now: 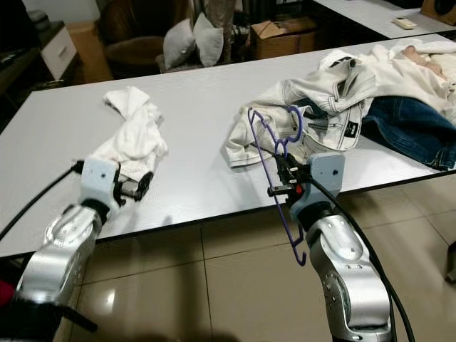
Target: Hang hanger
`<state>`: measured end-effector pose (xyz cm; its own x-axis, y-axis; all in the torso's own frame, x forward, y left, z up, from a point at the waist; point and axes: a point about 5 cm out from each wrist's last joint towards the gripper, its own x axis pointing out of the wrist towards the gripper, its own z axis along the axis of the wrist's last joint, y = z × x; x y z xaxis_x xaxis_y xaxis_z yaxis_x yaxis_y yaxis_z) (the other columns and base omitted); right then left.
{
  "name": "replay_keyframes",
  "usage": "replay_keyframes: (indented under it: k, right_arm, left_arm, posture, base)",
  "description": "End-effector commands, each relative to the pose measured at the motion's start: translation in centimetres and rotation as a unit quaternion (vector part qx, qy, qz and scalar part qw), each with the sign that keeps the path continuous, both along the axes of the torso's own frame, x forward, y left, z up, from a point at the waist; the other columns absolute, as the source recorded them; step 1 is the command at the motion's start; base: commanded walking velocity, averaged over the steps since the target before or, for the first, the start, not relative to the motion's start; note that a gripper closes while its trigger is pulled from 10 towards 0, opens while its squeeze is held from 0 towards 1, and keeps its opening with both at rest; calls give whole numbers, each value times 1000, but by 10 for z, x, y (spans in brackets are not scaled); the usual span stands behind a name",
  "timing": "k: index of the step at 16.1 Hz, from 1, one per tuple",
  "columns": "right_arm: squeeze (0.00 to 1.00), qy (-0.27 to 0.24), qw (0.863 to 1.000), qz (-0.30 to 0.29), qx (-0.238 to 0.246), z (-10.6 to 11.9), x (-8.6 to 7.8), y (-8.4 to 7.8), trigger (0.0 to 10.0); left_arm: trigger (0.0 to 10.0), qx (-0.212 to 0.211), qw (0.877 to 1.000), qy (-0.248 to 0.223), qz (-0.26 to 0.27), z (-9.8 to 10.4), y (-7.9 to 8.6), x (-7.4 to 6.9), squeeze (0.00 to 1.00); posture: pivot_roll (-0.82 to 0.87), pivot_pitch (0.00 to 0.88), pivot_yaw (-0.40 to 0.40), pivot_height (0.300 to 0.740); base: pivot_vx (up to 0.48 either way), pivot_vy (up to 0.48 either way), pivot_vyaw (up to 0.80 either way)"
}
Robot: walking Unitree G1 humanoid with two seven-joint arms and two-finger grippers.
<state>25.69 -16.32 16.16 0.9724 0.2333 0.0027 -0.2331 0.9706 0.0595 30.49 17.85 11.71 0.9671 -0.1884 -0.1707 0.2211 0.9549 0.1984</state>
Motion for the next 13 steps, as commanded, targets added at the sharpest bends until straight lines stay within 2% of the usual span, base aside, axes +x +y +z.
replay_keyframes:
  k: [1, 2, 3, 4, 5, 6, 7, 8, 11, 12, 13]
  right_arm:
    - [0, -11, 1000, 12, -3, 6, 2, 5, 10000]
    - [0, -10, 1000, 20, -5, 6, 3, 7, 10000]
    - [0, -10, 1000, 20, -5, 6, 3, 7, 10000]
    - [0, -10, 1000, 23, -7, 7, 4, 8, 10000]
    - [0, -10, 1000, 24, -8, 7, 4, 7, 10000]
    - [0, -9, 1000, 24, -9, 8, 4, 7, 10000]
    - [0, -7, 1000, 25, -11, 9, 3, 6, 10000]
    - [0, -5, 1000, 26, -15, 9, 1, 5, 10000]
    - [0, 3, 999, 25, -24, 11, -8, 1, 10000]
    - [0, 7, 999, 25, -27, 11, -11, 0, 10000]
    - [0, 14, 999, 22, -30, 11, -17, 0, 10000]
  left_arm:
    - [10000, 14, 999, 32, 5, -9, 10, 4, 0]
    - [10000, 62, 996, 59, 6, -17, 22, 15, 0]
    - [10000, 62, 996, 59, 6, -17, 22, 15, 0]
    - [10000, 95, 992, 82, 14, -22, 31, 22, 0]
    - [10000, 105, 990, 94, 19, -22, 39, 30, 0]
    - [10000, 96, 990, 97, 20, -19, 41, 39, 0]
    - [4980, 81, 992, 92, 13, -14, 40, 48, 0]
    - [3137, 68, 994, 85, 6, -8, 37, 57, 0]
    - [1333, 80, 993, 85, 13, 0, 36, 68, 0]
    - [0, 91, 992, 91, 12, -1, 36, 69, 0]
    - [0, 114, 988, 106, 11, -4, 40, 69, 0]
  posture:
    - [-154, 0, 93, 740]
    - [-156, 0, 90, 740]
    - [-156, 0, 90, 740]
    - [-162, 0, 89, 740]
    - [-165, 0, 88, 740]
    - [-177, 0, 87, 740]
    - [-187, 0, 88, 740]
    - [-203, 14, 91, 740]
    - [-240, 73, 100, 740]
    - [-252, 93, 104, 740]
    - [-265, 109, 113, 740]
  base:
    - [0, 0, 0]
    - [0, 0, 0]
    - [0, 0, 0]
    - [0, 0, 0]
    - [0, 0, 0]
    - [0, 0, 0]
    - [0, 0, 0]
    - [0, 0, 0]
    - [0, 0, 0]
    - [0, 0, 0]
    - [0, 0, 0]
